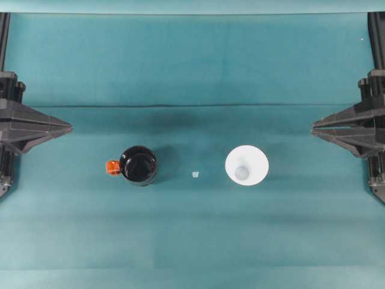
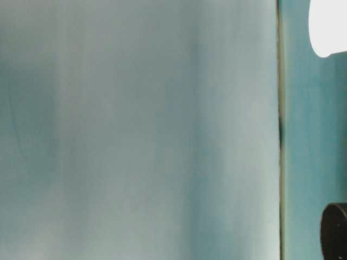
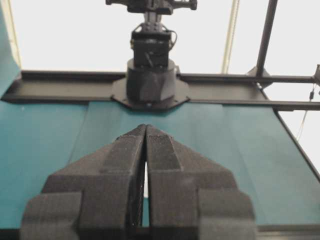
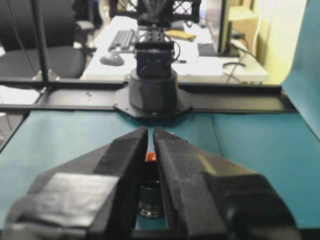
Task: Put the paper cup into the moved red handle cup holder.
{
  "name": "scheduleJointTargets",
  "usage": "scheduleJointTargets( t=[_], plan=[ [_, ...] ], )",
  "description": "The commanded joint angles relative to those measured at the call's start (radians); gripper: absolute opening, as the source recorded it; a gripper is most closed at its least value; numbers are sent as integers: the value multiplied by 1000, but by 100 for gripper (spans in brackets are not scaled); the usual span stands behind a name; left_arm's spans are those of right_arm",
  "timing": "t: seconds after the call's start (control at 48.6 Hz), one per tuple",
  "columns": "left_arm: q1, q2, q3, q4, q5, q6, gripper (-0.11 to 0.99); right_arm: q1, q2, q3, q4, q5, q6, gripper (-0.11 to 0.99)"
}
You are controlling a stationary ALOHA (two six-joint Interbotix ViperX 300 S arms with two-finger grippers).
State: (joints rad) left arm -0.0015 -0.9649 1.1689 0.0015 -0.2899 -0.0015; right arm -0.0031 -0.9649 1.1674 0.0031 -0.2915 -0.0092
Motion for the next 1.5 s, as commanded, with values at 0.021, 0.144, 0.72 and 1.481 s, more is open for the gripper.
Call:
scheduleJointTargets(
  t=[0.021, 0.144, 0.72, 1.481],
  plan=[
    [-12, 35, -34, 11, 43, -14, 2, 5, 17, -8, 11, 6, 23, 0],
    [-18, 77, -81, 12, 141, -15, 2, 3, 37, -29, 35, 98, 41, -4],
    [-20, 264, -250, 12, 528, -112, 2, -6, 55, -77, 41, 337, 133, -10],
    [-2, 485, -337, 18, 876, -112, 2, -6, 121, -117, 40, 449, 150, -10]
  ],
)
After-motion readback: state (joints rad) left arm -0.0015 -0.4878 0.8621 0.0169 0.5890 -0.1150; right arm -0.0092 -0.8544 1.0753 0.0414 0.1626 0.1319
